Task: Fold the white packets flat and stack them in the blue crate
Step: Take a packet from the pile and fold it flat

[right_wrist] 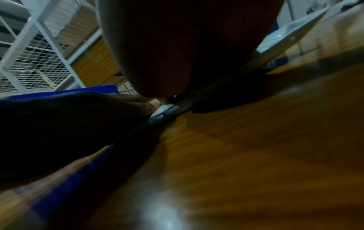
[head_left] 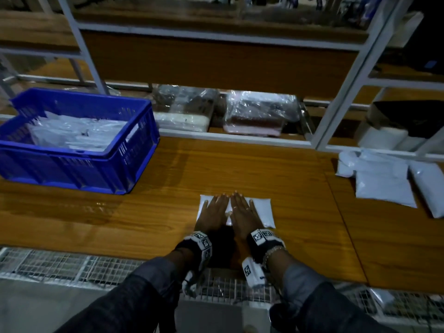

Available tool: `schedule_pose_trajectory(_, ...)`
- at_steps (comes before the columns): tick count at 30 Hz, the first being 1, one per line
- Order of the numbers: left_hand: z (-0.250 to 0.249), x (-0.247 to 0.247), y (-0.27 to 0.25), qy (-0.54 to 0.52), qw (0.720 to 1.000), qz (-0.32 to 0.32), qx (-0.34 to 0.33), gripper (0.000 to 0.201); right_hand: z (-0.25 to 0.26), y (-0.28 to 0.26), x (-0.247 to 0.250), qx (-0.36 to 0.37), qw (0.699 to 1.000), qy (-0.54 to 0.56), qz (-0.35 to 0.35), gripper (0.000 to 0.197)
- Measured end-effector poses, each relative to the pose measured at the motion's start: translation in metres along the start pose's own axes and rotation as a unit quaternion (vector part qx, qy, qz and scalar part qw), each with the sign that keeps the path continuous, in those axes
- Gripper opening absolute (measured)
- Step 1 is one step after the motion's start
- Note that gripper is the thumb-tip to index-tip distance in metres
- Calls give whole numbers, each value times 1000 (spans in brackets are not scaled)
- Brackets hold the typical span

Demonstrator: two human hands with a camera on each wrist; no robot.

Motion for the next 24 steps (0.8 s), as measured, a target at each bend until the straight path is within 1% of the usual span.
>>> schedule_pose_trajectory(1,0,-4,-1,6,1000,3,-9,46,0,0,-3,-1,1000,2,6,67)
schedule_pose_trajectory(2,1,-8,-4,7,1000,9,-7,49,0,2,-6,-5,1000,4,6,66)
schedule_pose_trajectory(3,0,-9,-4,16,1000,-1,-9,52,-1,4,-8,-12,1000,8,11,65)
schedule_pose_trajectory(6,-2,4,1,-10,999,-32,-14,57,-5,8,-8,-12,999,18,27,64)
schedule_pose_trajectory(7,-2,10,0,-6,999,-39,-15,64,-7,9,-6,-2,999,20,33,63)
schedule_pose_trajectory(9,-4,24,-1,21,999,-37,-31,87,-19,11,-4,2,999,28,43,65)
schedule_pose_trajectory(10,-3,27,-2,33,999,-13,-37,99,-30,11,-3,-14,999,28,43,71)
schedule_pose_trajectory(11,0,27,-4,26,999,14,-29,106,-43,11,-5,-40,998,29,42,78)
schedule_pose_trajectory(12,3,29,-5,21,999,10,-23,108,-56,10,-8,-68,996,38,44,85)
schedule_pose_trajectory(13,5,30,-5,21,999,-5,-24,104,-64,8,-13,-86,994,57,47,89)
schedule_pose_trajectory(15,9,26,-5,3,1000,-19,-22,94,-70,5,-22,-97,990,92,46,91)
schedule_pose_trajectory(18,15,15,3,-4,1000,-12,-28,82,-68,4,-22,-102,989,102,27,89)
schedule_pose_trajectory(20,15,12,5,-16,999,12,-29,71,-67,4,-21,-111,989,94,21,87)
schedule_pose_trajectory(21,13,13,4,-18,999,8,-31,73,-66,4,-19,-112,989,89,21,86)
schedule_pose_trajectory(23,11,19,2,5,1000,-5,-27,93,-64,2,-19,-109,990,85,24,86)
schedule_pose_trajectory(24,12,18,0,11,1000,6,-16,104,-64,2,-19,-104,990,89,32,87)
Point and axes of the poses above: each hand's wrist, its own y-axis towards the middle knuckle, its own x-axis out of the back of the hand, z = x × y, the point moved 8 cm from there along y, towards the middle knuckle, and after that the axes turned 8 degrees about -y, right-handed, at the moved point
